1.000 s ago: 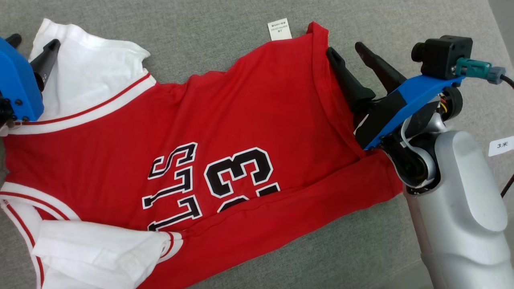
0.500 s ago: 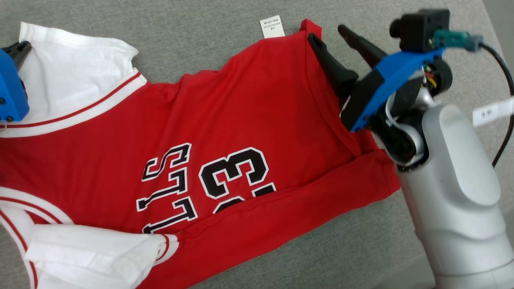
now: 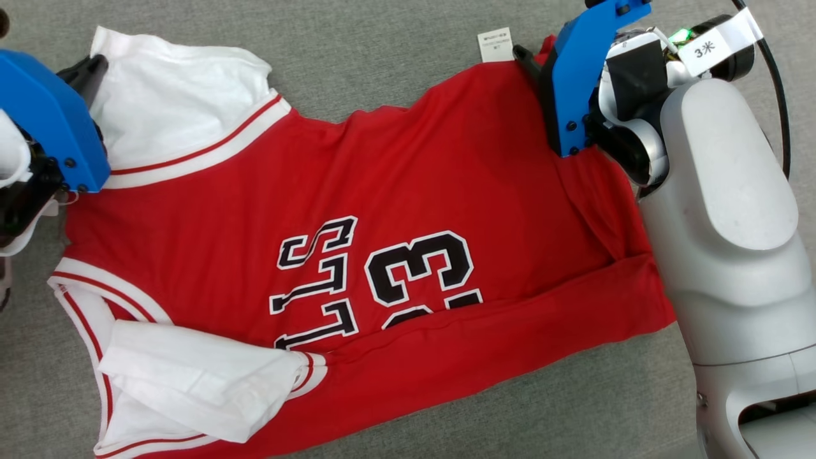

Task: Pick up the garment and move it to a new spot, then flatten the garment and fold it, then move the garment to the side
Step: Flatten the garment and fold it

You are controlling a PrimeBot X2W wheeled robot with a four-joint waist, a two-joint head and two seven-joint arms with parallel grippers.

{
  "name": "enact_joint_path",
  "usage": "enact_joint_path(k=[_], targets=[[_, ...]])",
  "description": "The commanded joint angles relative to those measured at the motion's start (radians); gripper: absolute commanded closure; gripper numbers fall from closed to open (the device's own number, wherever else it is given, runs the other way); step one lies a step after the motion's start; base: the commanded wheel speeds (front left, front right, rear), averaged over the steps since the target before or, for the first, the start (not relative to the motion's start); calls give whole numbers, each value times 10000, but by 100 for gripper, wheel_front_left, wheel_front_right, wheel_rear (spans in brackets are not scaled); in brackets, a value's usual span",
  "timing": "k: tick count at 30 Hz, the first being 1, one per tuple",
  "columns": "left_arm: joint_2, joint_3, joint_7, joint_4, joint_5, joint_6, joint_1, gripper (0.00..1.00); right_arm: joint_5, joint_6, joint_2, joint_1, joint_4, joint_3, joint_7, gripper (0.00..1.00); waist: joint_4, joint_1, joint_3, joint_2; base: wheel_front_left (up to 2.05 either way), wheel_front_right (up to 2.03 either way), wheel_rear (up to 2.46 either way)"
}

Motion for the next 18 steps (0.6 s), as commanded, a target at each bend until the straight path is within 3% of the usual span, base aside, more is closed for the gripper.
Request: enact_joint_path(k=[1,8,10,12,13,18], targets=[[-52,14,-104,70,-6,-68,-76,100,-86,1,-19,-153,47,-68,119,0,50,0,11,0,0,0,0],[-193,-111,-318,350,35,-276,-197,100,-308,1,-103,132,-105,-234,526,0,107,0,-65,0,0,0,0],[-212,-126,-341,392,32,-323,-255,100,-303,1,-119,205,-145,-306,528,28,116,0,-74,0,0,0,0],[-237,-143,-378,432,47,-340,-266,100,-262,1,-119,326,-114,-436,630,83,129,0,-100,0,0,0,0],[-251,-130,-420,468,33,-335,-250,100,-262,1,-110,358,-129,-467,665,100,135,0,-118,0,0,0,0],[-268,82,-734,599,-88,-254,-88,100,-86,1,-79,534,-167,-671,714,100,181,0,-165,0,0,0,0]])
